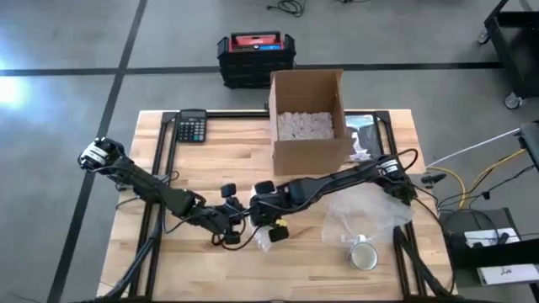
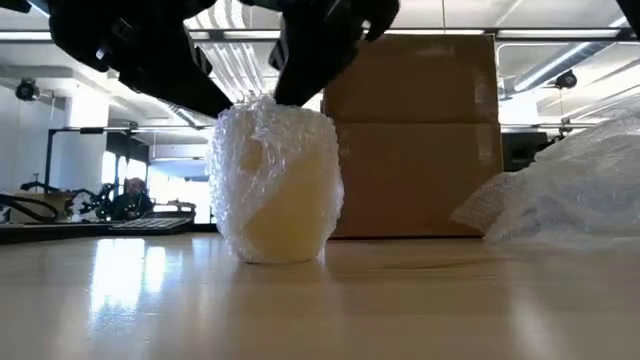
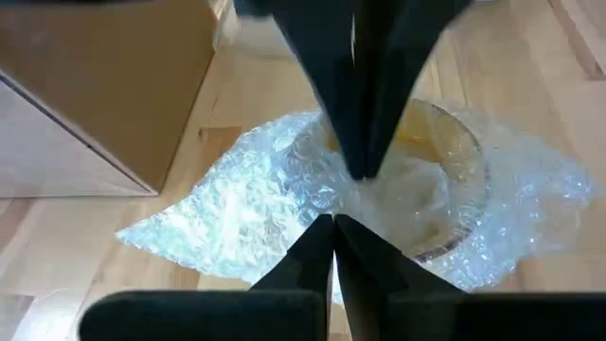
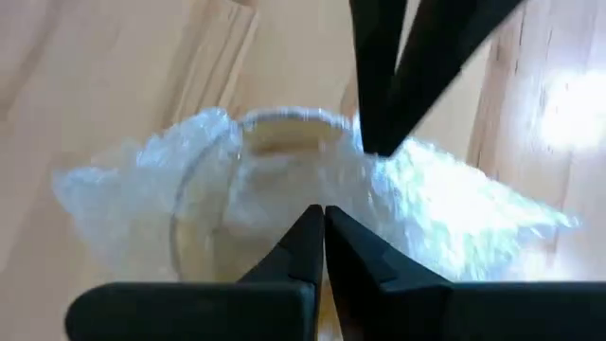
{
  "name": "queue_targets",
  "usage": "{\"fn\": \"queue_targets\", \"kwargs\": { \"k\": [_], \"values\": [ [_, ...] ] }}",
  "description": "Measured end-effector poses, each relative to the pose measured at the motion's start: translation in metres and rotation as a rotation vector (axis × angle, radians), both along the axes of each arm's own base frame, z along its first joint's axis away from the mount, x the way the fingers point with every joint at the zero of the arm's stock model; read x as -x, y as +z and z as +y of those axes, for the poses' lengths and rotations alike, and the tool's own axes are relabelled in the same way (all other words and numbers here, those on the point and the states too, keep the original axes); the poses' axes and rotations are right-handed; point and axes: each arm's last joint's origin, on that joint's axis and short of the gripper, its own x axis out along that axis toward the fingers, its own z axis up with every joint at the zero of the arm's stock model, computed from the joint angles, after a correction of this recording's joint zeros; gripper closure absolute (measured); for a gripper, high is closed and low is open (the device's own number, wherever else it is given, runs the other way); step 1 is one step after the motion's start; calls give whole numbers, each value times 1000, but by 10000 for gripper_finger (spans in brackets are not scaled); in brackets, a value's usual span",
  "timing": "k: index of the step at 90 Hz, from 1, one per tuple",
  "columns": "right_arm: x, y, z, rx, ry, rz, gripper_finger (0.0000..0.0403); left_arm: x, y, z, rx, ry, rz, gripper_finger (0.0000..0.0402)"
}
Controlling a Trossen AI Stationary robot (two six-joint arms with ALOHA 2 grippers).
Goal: Wrap mug
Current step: Wrap the yellow mug with the left transparent bubble wrap
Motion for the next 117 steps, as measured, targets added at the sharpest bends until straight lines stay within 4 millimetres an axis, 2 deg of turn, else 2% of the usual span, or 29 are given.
{"fn": "queue_targets", "kwargs": {
  "k": [15, 23, 35, 50, 65, 72, 84, 92, 105, 111, 117],
  "values": [
    [-1, 3, 1, -45, -10, -14, 403, 0, 0, 0, 0, 0, 0, 402],
    [-7, -11, 5, -107, 30, 6, 403, 0, 0, 0, 0, 0, 1, 402],
    [-14, -47, 6, -109, 33, 84, 403, 0, 0, 0, 0, -2, 2, 402],
    [-18, -64, 2, -89, 15, 114, 403, 0, 0, 0, 2, -4, 3, 402],
    [-18, -51, 2, -86, 16, 94, 403, 0, 0, 0, 3, -6, 3, 402],
    [-17, -36, 2, -86, 18, 83, 403, 0, 0, 0, 3, -6, 4, 402],
    [-12, 2, 1, -83, 32, 57, 403, 0, 0, 0, 4, -7, 3, 402],
    [-9, 12, 1, -79, 34, 75, 403, 0, 0, 0, 4, -7, 3, 402],
    [-14, 14, 0, -19, 6, 14, 403, 0, 0, 0, 4, -7, 3, 402],
    [-18, 3, 0, 5, 0, 4, 403, 0, 0, 0, 4, -8, 4, 402],
    [-20, -16, 0, 8, 5, 47, 403, 0, 0, 0, 6, -10, 5, 402]
  ]
}}
